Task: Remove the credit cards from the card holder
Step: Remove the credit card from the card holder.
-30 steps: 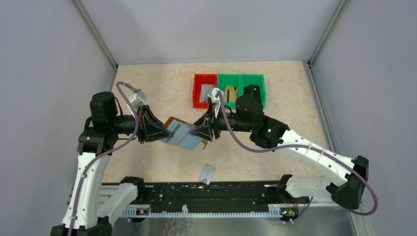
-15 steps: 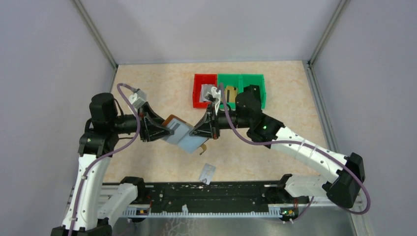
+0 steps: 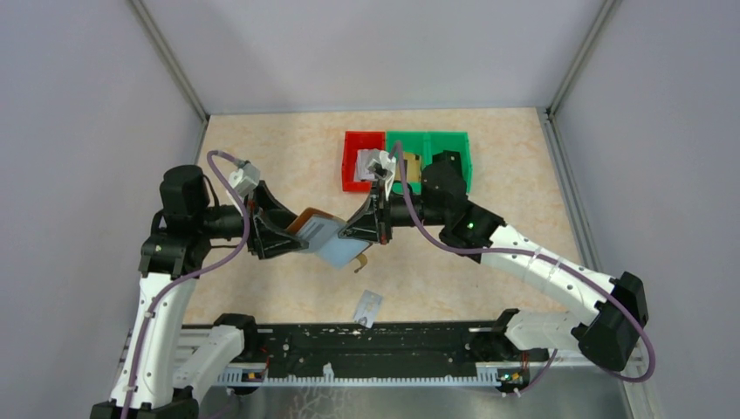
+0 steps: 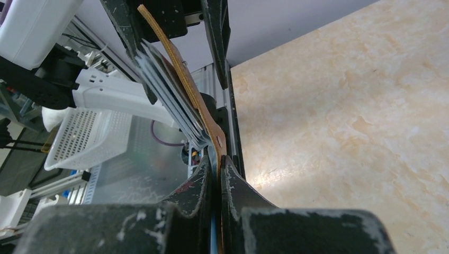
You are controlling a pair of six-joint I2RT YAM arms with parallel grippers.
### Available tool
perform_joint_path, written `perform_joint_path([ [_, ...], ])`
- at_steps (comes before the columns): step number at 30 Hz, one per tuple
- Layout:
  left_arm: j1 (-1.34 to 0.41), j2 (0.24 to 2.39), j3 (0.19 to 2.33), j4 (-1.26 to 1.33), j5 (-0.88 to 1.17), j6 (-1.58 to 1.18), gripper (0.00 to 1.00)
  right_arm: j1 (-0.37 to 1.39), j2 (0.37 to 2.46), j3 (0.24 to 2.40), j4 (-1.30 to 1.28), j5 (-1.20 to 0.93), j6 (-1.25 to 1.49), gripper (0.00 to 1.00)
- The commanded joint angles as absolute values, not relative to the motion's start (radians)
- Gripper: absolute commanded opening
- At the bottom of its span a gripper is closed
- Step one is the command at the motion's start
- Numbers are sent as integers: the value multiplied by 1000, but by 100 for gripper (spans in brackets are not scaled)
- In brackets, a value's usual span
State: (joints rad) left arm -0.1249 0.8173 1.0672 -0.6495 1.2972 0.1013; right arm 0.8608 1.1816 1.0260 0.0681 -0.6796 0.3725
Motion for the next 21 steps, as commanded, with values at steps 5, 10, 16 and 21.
perform_joint_path([
  [5,-129,825,1092,-669,1349,125,57,844,1162,1044,132,-702,392,0],
  [10,-129,826,1087,-660,1334,120,54,842,1167,1051,130,-710,407,0],
  [16,-129,823,1068,-621,1398,51,53,843,1180,1064,120,-702,423,0],
  [21,-129,810,1015,-556,1426,-58,55,842,1197,1069,148,-719,459,0],
])
